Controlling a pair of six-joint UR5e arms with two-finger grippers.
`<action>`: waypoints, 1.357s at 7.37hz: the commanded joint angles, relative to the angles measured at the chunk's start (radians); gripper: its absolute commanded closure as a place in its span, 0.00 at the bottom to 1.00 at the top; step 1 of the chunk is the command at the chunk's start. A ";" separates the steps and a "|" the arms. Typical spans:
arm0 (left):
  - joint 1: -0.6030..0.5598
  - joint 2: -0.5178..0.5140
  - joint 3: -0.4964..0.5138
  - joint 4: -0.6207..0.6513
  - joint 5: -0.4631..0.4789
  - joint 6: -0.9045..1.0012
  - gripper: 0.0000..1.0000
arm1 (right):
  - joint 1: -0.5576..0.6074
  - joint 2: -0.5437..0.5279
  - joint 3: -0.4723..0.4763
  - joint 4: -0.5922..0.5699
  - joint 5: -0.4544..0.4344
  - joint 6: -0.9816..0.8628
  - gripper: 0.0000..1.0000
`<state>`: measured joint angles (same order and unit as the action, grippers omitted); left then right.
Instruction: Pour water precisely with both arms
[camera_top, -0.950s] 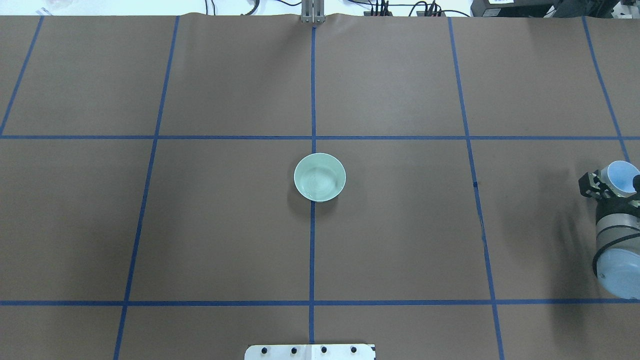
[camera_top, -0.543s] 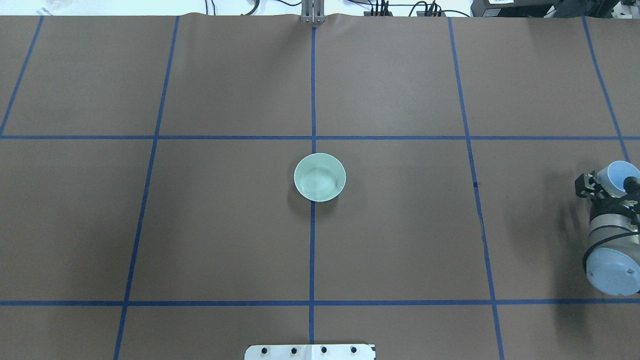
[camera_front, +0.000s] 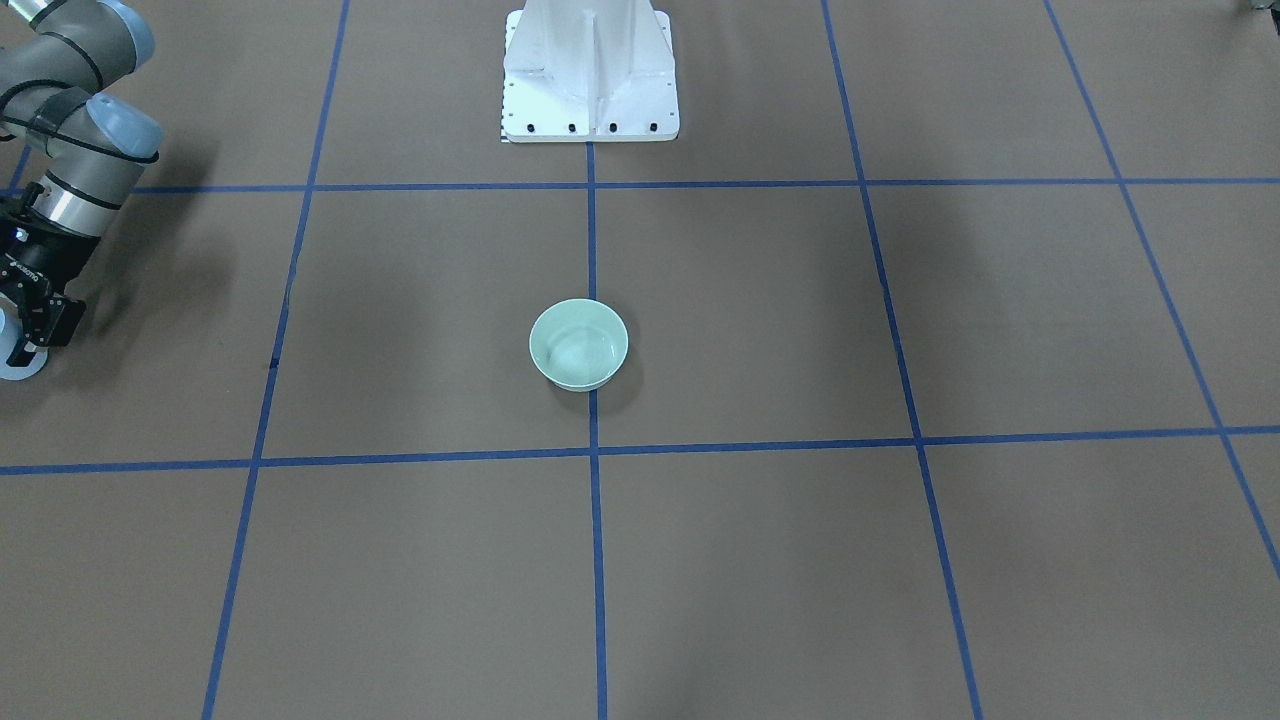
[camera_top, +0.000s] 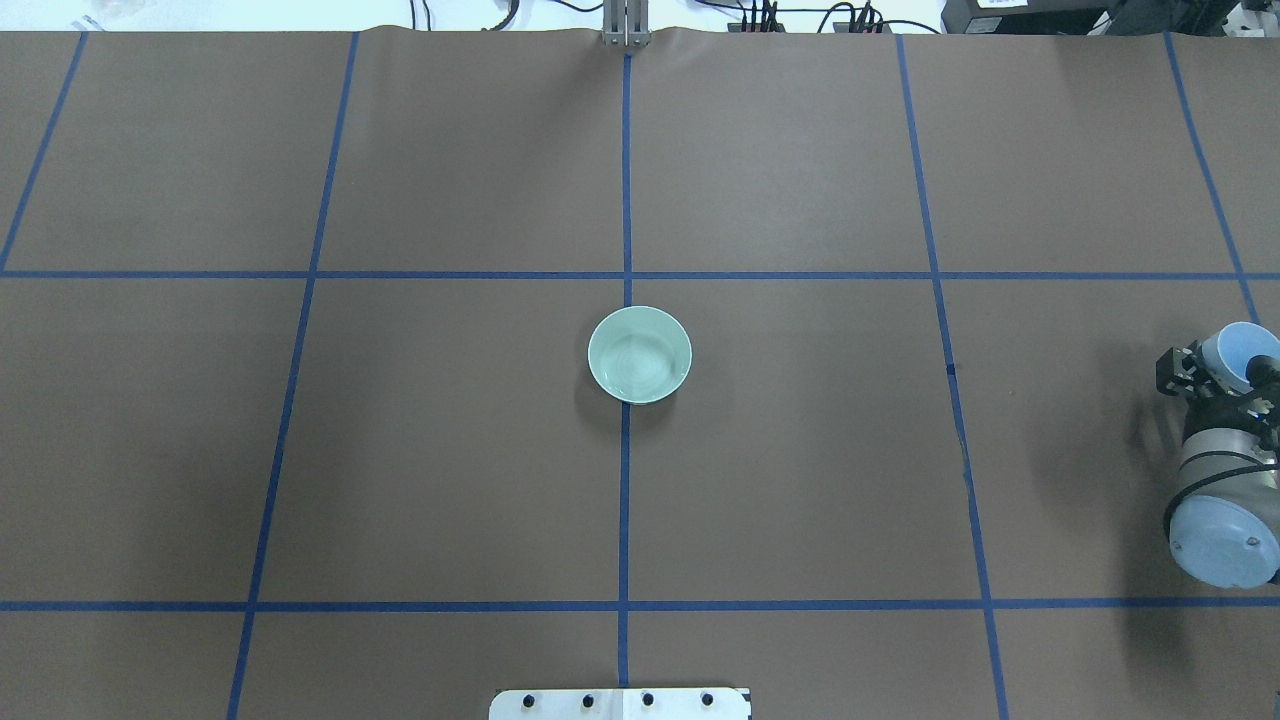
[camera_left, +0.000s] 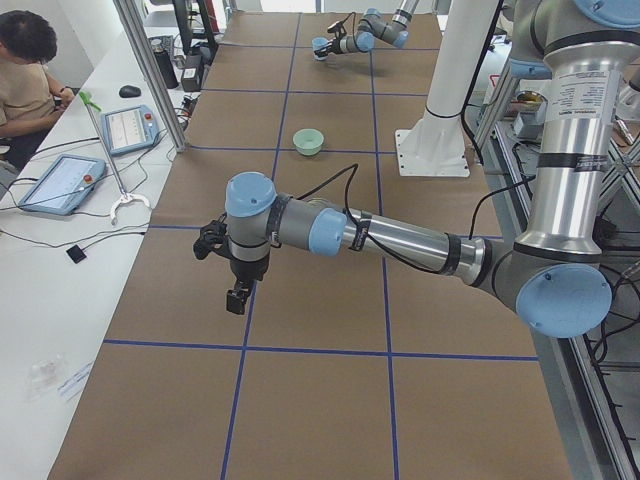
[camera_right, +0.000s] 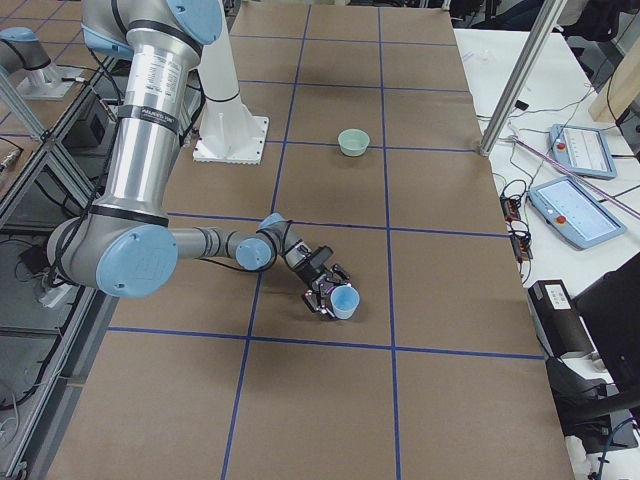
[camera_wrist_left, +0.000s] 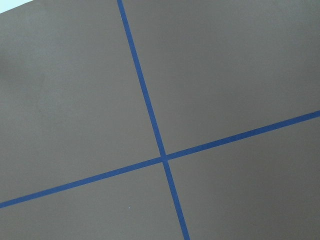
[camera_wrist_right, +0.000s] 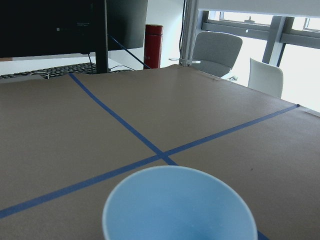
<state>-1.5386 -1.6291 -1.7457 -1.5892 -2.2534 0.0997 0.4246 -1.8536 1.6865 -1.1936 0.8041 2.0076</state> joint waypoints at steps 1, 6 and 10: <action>0.000 0.000 0.000 0.000 0.000 0.000 0.00 | 0.000 0.007 -0.022 0.002 -0.026 0.032 0.48; -0.002 0.040 0.014 0.018 -0.090 -0.018 0.00 | 0.089 0.008 -0.021 0.126 -0.045 -0.160 1.00; -0.026 0.129 -0.017 0.002 -0.091 -0.121 0.00 | 0.178 0.121 -0.028 0.492 0.018 -0.654 1.00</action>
<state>-1.5503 -1.5297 -1.7427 -1.5857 -2.3445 -0.0194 0.5809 -1.8019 1.6589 -0.7777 0.7940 1.4877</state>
